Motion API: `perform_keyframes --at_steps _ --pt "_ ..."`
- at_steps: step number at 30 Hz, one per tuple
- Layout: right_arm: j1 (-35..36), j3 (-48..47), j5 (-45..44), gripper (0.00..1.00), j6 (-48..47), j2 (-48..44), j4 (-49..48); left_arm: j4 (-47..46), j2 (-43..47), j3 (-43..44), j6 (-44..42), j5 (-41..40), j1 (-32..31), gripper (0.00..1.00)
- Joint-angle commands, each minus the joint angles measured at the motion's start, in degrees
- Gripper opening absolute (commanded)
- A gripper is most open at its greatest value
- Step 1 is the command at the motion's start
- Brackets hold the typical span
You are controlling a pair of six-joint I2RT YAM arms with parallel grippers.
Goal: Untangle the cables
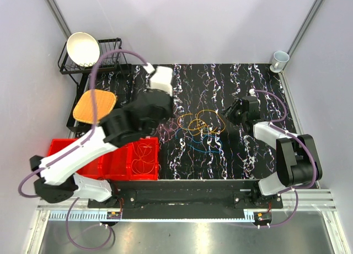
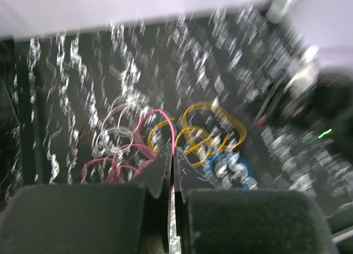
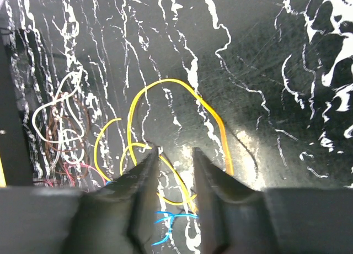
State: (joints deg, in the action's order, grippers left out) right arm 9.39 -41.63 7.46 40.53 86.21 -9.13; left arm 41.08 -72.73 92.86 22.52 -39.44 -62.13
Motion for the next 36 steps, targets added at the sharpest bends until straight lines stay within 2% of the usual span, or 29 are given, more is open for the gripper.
perform_keyframes --at_steps 1,3,8,11,12,18,21,25,27,28,30,31,32,35,36 --pt "0.1 -1.8 1.6 0.45 -1.0 -0.7 -1.2 -2.3 0.4 -2.9 0.7 -0.5 0.1 0.00" --pt "0.1 -1.8 1.7 0.49 -1.1 -0.7 -1.2 -3.1 0.2 -4.3 0.7 0.4 0.3 0.00" --pt "0.2 -2.1 2.3 0.50 -1.0 0.1 -1.1 -4.3 -2.1 -5.8 0.5 0.1 1.5 0.00" --pt "0.2 -2.3 2.6 0.50 -1.0 0.4 -1.1 -5.5 -3.4 -7.4 0.0 1.0 3.6 0.00" --pt "0.1 -2.5 2.6 0.50 -0.9 0.4 -1.1 -5.7 -3.9 -8.4 -0.2 1.4 5.4 0.04" --pt "0.1 -2.8 3.6 0.50 -0.8 1.1 -0.9 -3.1 -10.8 -12.3 3.0 1.9 12.5 0.05" --pt "0.2 -2.8 3.8 0.50 -0.9 1.0 -0.8 -5.7 -13.7 -15.9 3.8 5.7 15.4 0.05" --pt "0.2 -3.1 4.4 0.50 -0.7 1.2 -0.7 -6.5 -17.6 -16.4 3.7 6.1 16.8 0.10" --pt "0.2 -3.3 4.4 0.50 -0.8 1.4 -0.6 -6.2 -18.8 -16.2 4.2 6.0 17.0 0.18" --pt "0.2 -3.3 4.4 0.50 -0.8 1.4 -0.5 -6.1 -18.9 -16.1 4.3 6.3 17.0 0.27" --pt "0.2 -3.3 4.4 0.50 -0.7 1.3 -0.5 -5.2 -19.6 -15.9 4.8 6.9 17.0 0.35" --pt "0.1 -3.3 4.5 0.50 -0.7 1.3 -0.5 -4.7 -19.7 -15.7 5.2 7.0 17.0 0.42" --pt "0.2 -3.4 4.6 0.50 -0.7 1.4 -0.5 -4.1 -19.9 -15.7 6.1 7.0 17.0 0.59" --pt "0.1 -3.5 4.8 0.50 -0.8 1.6 -0.5 -3.2 -19.9 -17.2 8.1 8.0 17.0 0.79" --pt "0.1 -3.5 5.0 0.50 -0.7 1.7 -0.4 -3.4 -20.4 -17.5 8.3 9.5 17.0 0.82"
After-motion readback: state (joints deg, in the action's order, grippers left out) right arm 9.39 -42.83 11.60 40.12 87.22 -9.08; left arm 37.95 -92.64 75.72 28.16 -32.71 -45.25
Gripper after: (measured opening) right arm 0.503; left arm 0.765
